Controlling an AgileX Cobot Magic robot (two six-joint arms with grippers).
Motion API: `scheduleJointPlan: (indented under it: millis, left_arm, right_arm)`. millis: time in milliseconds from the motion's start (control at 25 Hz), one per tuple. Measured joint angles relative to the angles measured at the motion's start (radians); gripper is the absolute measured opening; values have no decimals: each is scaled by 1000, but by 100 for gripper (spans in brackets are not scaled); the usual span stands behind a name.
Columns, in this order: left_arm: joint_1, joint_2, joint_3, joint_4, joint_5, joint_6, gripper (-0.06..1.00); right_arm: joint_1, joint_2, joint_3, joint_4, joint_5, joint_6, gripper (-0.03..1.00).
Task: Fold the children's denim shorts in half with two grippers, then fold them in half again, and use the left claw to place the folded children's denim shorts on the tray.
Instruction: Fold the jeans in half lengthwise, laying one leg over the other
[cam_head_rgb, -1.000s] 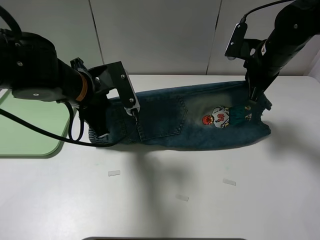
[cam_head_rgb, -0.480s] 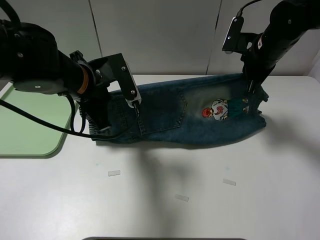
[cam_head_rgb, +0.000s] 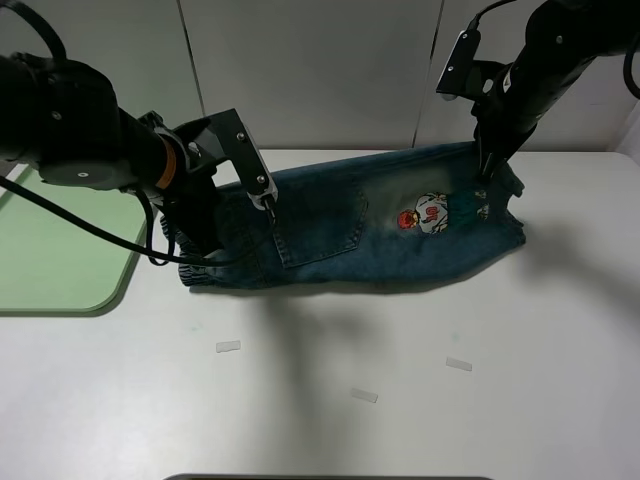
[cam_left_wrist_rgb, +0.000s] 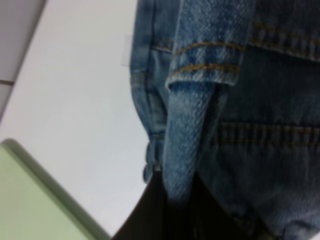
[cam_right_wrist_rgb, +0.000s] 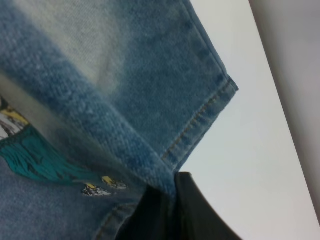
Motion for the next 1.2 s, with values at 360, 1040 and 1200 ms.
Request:
scheduleJointPlan:
  millis: [360, 1040, 1200]
  left_arm:
    - [55, 72, -27, 23, -39, -81, 2]
    - [136, 84, -38, 41, -161, -90, 4]
    - [163, 85, -27, 41, -14, -91, 38]
  right_arm:
    - [-2, 63, -65, 21, -12, -1, -3]
    - [-22, 100, -75, 42, -70, -7, -3]
    - [-52, 100, -77, 31, -64, 0, 15]
